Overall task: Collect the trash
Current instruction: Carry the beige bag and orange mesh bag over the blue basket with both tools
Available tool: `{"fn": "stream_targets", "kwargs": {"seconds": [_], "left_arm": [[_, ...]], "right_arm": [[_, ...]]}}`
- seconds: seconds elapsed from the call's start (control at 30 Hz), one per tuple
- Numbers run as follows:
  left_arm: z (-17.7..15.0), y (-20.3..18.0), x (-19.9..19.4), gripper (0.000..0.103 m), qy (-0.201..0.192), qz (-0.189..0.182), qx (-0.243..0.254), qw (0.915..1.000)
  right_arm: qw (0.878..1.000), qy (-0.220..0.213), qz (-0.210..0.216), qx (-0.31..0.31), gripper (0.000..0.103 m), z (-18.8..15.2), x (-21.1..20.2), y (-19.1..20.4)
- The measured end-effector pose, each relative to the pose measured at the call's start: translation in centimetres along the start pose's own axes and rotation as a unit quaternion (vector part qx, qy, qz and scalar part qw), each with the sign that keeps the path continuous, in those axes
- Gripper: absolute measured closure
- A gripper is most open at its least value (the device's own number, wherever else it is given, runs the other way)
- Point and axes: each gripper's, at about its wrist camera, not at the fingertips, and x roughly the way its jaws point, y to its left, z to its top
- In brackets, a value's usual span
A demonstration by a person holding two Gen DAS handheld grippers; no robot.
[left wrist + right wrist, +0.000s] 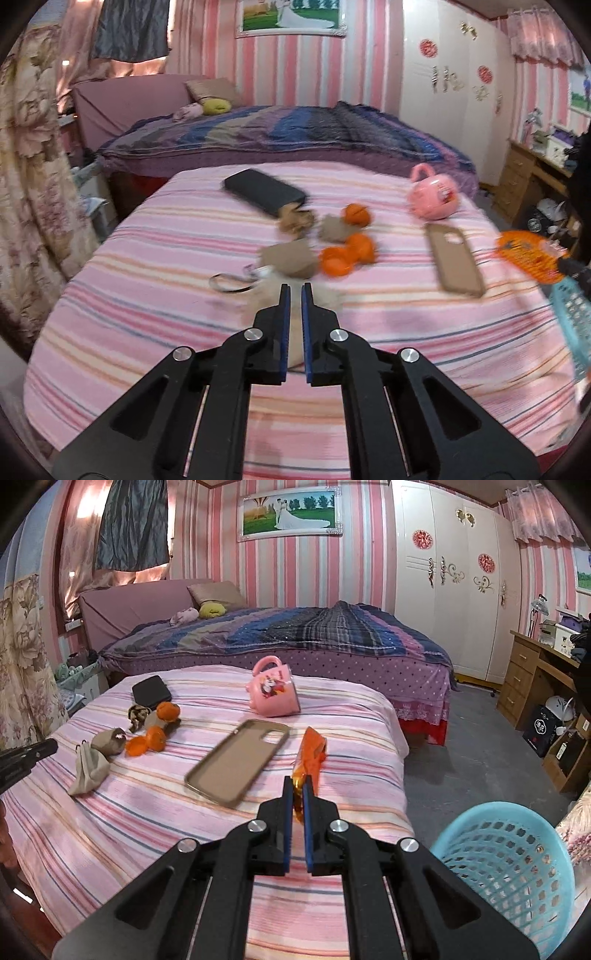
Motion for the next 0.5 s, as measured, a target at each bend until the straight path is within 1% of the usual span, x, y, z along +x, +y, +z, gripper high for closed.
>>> {"fn": "stream_targets", "kwargs": {"seconds": [0.03,0.07,0.1,0.13,0.17,0.2,0.23,0.27,0.4,0.43,0.47,0.5], "left_arm": [[-0.3,0.5,0.5,0.087,0.008,0.009,-0.001,0.9999],[-0.4,1.0,0.9,0.068,0.015,0.014,-0.004,0.9998],[-0.6,1.3,1.2,0.056,0.022,0.017,-0.01,0.9996],[-0.8,1.7,1.6,0.041,0.026,0.02,-0.02,0.9993],[-0.9,1.8,1.9,0.034,0.029,0.022,-0.025,0.999],[-0.9,1.8,2.4,0.032,0.034,0.024,-0.027,0.9988],[-0.9,1.7,2.9,0.024,0.039,0.027,-0.027,0.9985],[-0.9,1.6,3.3,0.021,0.044,0.03,-0.028,0.9982],[-1.0,0.4,5.6,0.022,0.064,0.024,-0.021,0.9974],[-1.0,-0.2,6.1,0.031,0.07,0.025,-0.011,0.9972],[-1.0,-0.6,6.5,0.05,0.076,0.023,-0.004,0.9968],[-1.1,-0.9,6.7,0.06,0.084,0.017,0.0,0.9964]], "right_arm": [[1.0,0.002,0.002,0.001,0.098,-0.1,0.0,-0.4],[1.0,0.002,0.003,0.002,0.098,-0.1,0.0,-0.6],[1.0,0.003,0.003,0.002,0.098,-0.2,0.1,-0.9],[1.0,0.004,0.004,0.003,0.098,-0.2,0.2,-1.0],[1.0,0.004,0.005,0.002,0.098,-0.2,0.2,-1.0],[1.0,0.004,0.005,0.002,0.098,-0.3,0.2,-1.1],[1.0,0.004,0.006,0.0,0.098,-0.3,0.3,-1.0],[1.0,0.004,0.008,-0.001,0.098,-0.3,0.3,-0.9],[1.0,0.006,0.012,-0.01,0.098,-0.4,0.6,-0.2],[1.0,0.007,0.013,-0.012,0.098,-0.4,0.6,-0.1],[1.0,0.009,0.012,-0.015,0.098,-0.5,0.6,0.0],[1.0,0.01,0.013,-0.017,0.098,-0.6,0.6,0.0]]}}
